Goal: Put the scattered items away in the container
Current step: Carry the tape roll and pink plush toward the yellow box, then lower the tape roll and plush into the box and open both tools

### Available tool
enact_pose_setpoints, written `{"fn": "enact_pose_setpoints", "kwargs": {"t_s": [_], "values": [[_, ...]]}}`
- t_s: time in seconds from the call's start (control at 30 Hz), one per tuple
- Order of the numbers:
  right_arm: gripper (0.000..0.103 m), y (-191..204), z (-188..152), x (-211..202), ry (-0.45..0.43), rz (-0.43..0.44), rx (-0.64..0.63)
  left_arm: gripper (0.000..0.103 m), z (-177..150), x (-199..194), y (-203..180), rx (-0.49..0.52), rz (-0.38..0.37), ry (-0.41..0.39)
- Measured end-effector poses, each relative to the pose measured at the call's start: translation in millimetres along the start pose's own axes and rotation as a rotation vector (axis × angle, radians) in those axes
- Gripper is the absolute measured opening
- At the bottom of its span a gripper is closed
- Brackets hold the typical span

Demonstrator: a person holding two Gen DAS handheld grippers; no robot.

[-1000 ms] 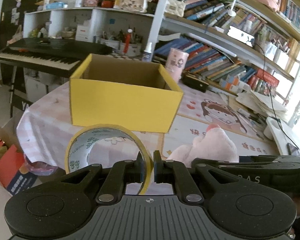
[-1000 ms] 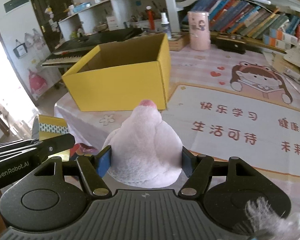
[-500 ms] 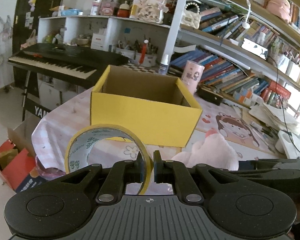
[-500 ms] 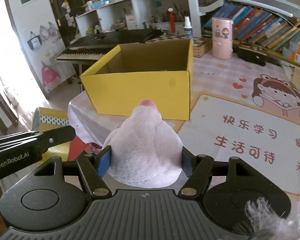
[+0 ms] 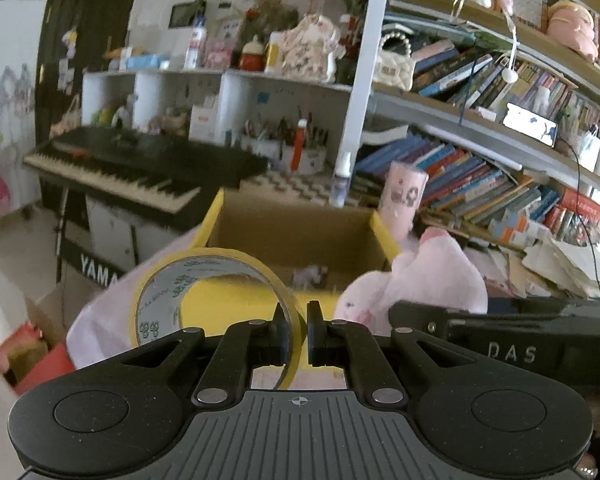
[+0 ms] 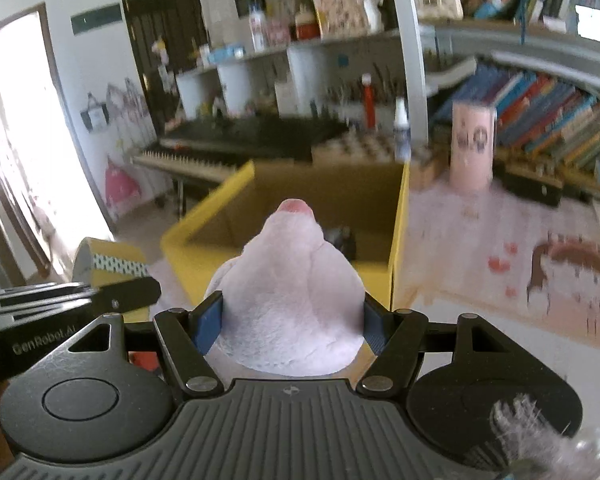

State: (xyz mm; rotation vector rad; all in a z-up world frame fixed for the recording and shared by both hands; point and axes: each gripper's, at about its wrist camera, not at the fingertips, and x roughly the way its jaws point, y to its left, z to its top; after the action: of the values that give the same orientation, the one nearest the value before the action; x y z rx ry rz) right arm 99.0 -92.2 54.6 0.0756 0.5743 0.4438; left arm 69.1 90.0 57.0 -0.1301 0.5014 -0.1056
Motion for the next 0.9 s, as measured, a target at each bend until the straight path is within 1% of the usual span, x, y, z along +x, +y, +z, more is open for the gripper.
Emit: {"fn": "enact_pose_setpoints", "kwargs": {"t_s": [0.2, 0.33, 0.43, 0.7, 0.9], "values": [[0.067, -23.5, 38.7, 19.6, -0.068, 0.014, -0.016, 0.007, 25.2, 31.0, -11.7, 0.017, 0.014, -0.033], [0.067, -39.3, 58.0, 36.0, -0.086, 0.011, -0.040, 0.007, 36.5, 52.4, -17.6, 0.026, 0.029, -0.037], [0.067, -51.0, 67.4, 50.7, -0.084, 0.007, -0.052, 0.007, 42.0, 70.0, -21.8, 0.046, 0.044, -0.025], [0.067, -68.4, 78.6, 88.6, -0.062, 0.000, -0.105, 0.007, 39.7, 115.6, -27.2, 0.095, 0.079, 0.078], [0.067, -74.1, 81.4, 116.3, -0.008, 0.011, -0.156, 0.008, 34.8, 143.1, -31.0, 0.120, 0.094, 0.162]]}}
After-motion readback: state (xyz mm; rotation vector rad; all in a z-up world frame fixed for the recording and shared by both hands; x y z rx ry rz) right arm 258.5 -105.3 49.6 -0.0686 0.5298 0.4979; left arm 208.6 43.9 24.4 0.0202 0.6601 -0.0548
